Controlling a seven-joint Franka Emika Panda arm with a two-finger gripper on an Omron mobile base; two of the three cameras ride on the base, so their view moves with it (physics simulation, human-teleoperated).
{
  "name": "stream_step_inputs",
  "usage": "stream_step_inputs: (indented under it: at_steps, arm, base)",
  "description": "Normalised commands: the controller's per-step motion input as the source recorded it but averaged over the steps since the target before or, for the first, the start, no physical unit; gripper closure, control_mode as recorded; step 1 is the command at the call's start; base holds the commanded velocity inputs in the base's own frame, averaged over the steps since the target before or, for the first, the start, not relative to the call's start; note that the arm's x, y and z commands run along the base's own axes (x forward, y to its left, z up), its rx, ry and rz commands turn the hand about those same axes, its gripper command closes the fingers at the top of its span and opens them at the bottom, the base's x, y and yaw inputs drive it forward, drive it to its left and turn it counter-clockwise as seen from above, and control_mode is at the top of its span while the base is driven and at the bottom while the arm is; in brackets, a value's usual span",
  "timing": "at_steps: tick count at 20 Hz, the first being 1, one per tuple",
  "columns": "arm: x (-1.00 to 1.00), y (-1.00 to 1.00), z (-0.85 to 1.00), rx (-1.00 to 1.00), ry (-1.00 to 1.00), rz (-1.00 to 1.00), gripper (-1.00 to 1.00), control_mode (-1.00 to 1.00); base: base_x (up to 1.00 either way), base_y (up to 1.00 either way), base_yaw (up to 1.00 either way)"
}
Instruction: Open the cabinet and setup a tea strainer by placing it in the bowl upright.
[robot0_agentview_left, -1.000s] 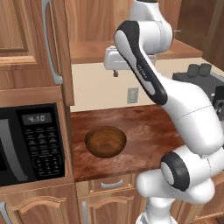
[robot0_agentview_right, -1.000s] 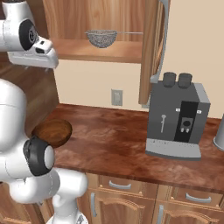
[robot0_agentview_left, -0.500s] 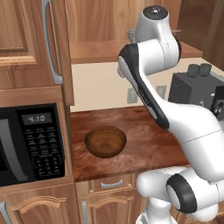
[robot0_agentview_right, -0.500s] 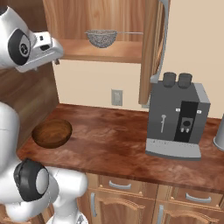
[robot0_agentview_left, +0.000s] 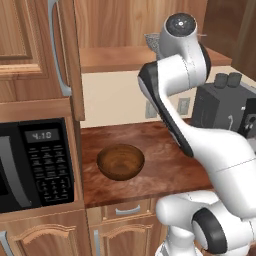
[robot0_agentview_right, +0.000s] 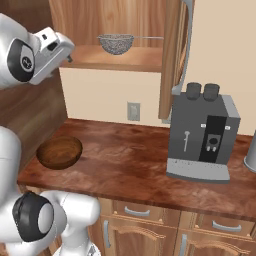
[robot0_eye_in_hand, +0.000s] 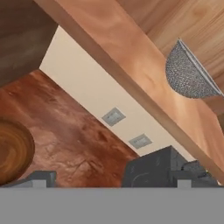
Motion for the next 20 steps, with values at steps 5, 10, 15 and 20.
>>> stream_step_inputs:
  at_steps: [5, 10, 15, 20]
  arm:
    - [0.15, -0.07, 0.16, -0.01, 0.01, 0.00, -1.00, -1.00]
    - [0.19, -0.29, 0.00, 0.04, -0.02, -0.05, -1.00, -1.00]
    - [0.38, -0.12, 0.00, -0.10, -0.18, -0.02, -1.00, -1.00]
    - [0.48, -0.11, 0.11, -0.19, 0.00, -0.04, -1.00, -1.00]
  base:
    - [0.00, 0.00, 0.00]
    - [0.00, 0.00, 0.00]
    - [0.00, 0.00, 0.00]
    - [0.00, 0.00, 0.00]
